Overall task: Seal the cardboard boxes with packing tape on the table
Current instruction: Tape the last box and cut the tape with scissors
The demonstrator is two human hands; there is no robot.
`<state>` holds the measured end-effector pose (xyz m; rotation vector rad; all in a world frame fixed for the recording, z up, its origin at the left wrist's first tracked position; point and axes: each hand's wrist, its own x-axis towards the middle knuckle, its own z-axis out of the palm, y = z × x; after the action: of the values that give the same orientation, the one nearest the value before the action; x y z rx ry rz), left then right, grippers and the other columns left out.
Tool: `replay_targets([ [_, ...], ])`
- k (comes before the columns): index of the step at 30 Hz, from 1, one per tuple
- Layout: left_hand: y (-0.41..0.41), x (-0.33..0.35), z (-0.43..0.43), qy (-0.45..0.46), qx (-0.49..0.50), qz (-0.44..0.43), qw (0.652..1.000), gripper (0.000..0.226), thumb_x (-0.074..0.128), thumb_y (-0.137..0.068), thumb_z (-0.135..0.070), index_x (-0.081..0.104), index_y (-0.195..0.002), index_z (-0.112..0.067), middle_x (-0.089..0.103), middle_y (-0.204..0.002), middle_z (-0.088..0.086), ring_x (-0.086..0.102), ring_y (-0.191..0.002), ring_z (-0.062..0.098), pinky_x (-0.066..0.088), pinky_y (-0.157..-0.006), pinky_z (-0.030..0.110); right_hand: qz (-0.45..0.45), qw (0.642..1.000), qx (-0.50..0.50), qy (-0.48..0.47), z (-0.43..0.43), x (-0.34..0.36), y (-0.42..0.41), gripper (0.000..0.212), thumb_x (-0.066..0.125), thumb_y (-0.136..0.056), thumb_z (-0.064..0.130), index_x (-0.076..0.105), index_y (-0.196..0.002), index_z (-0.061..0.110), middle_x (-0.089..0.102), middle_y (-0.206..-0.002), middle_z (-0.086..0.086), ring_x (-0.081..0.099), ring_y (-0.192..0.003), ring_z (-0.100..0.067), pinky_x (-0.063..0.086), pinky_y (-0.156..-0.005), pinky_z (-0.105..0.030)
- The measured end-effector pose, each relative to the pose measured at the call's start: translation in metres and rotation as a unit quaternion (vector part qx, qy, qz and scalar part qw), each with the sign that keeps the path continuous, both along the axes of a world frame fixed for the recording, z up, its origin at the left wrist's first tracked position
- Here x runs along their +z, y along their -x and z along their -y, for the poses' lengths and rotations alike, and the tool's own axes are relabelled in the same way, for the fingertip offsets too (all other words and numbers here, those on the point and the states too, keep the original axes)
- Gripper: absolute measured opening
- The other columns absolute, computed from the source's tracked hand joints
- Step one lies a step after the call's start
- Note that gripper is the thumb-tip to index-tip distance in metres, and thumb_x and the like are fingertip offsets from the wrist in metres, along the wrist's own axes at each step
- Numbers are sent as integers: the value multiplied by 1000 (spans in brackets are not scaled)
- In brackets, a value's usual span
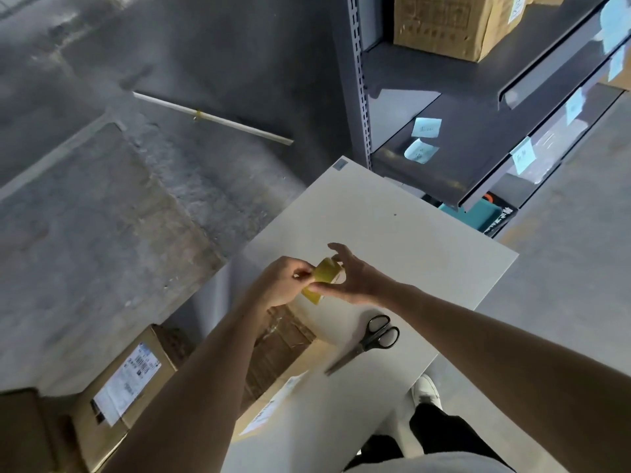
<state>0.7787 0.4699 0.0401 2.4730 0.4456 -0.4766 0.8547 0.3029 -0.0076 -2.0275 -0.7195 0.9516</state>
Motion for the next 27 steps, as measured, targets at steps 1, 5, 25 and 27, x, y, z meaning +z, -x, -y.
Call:
replay_targets([
  [1,-1,-2,-1,-1,4,6,1000,19,63,-95,-17,73,-111,-13,68,-86,-6,59,-70,-2,45,-61,9,0,1000,-9,-7,8,-3,2,118,63,-57,85,16,-151,30,44,-144,-1,47,-128,-21,43,-106,-40],
  [5,-1,-8,-3,8,22,28,999,19,65,-93,-14,74,-106,-3,73,-95,8,67,-87,18,53,-83,38,64,997,29,36,41,-29,13,90,69,-69,75,31,-134,26,47,-122,3,47,-114,-16,44,-98,-37],
  [25,5,-15,-6,58,62,33,996,23,58,-98,-14,72,-116,-10,68,-93,-11,52,-51,-13,35,-54,10,354,889,231,177,61,-75,56,40,49,-87,6,47,-125,18,46,-124,-10,42,-116,-30,30,-97,-37],
  [27,6,-16,-6,61,62,31,996,23,58,-98,-14,72,-116,-10,68,-94,-11,52,-51,-13,36,-56,11,364,878,245,194,61,-79,55,45,53,-85,6,45,-127,19,46,-125,-11,42,-118,-31,31,-97,-38],
])
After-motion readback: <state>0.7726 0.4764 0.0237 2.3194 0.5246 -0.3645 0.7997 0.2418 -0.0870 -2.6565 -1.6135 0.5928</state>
